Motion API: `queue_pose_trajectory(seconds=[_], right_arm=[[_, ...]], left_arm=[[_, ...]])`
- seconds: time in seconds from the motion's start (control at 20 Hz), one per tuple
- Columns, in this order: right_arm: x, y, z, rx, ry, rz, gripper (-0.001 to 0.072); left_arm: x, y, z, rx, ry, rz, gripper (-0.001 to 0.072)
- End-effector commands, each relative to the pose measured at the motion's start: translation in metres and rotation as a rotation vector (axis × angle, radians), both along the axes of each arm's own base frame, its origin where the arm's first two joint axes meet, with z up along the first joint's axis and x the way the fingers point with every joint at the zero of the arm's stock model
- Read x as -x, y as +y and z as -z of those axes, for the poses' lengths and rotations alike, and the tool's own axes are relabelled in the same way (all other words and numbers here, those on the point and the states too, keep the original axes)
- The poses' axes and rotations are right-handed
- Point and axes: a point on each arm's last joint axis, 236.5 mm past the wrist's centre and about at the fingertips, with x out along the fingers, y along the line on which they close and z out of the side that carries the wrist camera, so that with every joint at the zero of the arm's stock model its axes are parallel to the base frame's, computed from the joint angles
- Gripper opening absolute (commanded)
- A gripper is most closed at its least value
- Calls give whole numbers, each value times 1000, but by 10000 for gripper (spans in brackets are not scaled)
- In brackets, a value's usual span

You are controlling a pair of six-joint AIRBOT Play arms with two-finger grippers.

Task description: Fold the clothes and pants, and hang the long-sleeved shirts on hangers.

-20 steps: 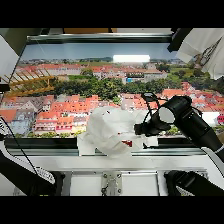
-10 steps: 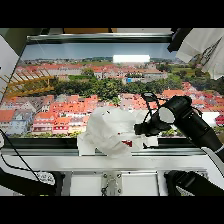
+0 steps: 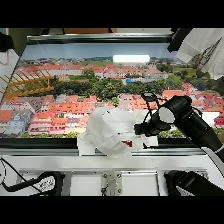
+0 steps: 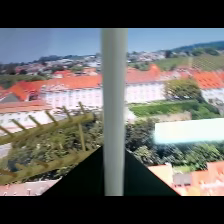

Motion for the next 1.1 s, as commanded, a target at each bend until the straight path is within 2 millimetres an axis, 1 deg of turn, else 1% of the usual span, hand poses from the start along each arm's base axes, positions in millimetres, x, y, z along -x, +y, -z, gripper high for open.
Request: queue_pose_trajectory(seconds=[0.0, 0.05, 0.1, 0.15, 0.2, 0.3, 0.45, 0.6, 0.7, 0.8, 0.95, 1.05], right_arm=[[0, 0, 0, 0, 1, -1, 20], [0, 0, 0, 0, 1, -1, 20], [0, 0, 0, 0, 1, -1, 21], [0, 0, 0, 0, 1, -1, 20], [0, 0, 0, 0, 0, -1, 21], [0, 0, 0, 0, 1, -1, 20], [0, 0, 0, 0, 1, -1, 21], [0, 0, 0, 0, 1, -1, 21], [0, 0, 0, 0, 1, -1, 21], [0, 0, 0, 0, 1, -1, 20], [0, 0, 0, 0, 1, -1, 20], [0, 0, 0, 0, 1, -1, 21]], left_arm=[[61, -89, 5, -89, 111, 390, 19], [71, -104, 9, -112, 122, 468, 19], [84, -112, 20, -157, 152, 540, 20], [100, -118, 37, -201, 213, 616, 19], [118, -116, 57, -253, 286, 689, 19], [140, -108, 84, -314, 364, 759, 19], [172, -100, 115, -371, 399, 872, 19], [208, -90, 145, -390, 449, 936, 18], [231, -88, 162, -373, 489, 952, 18], [253, -92, 177, -356, 531, 987, 19], [283, -108, 196, -355, 568, 1079, 18], [297, -118, 204, -377, 572, 1141, 19]])
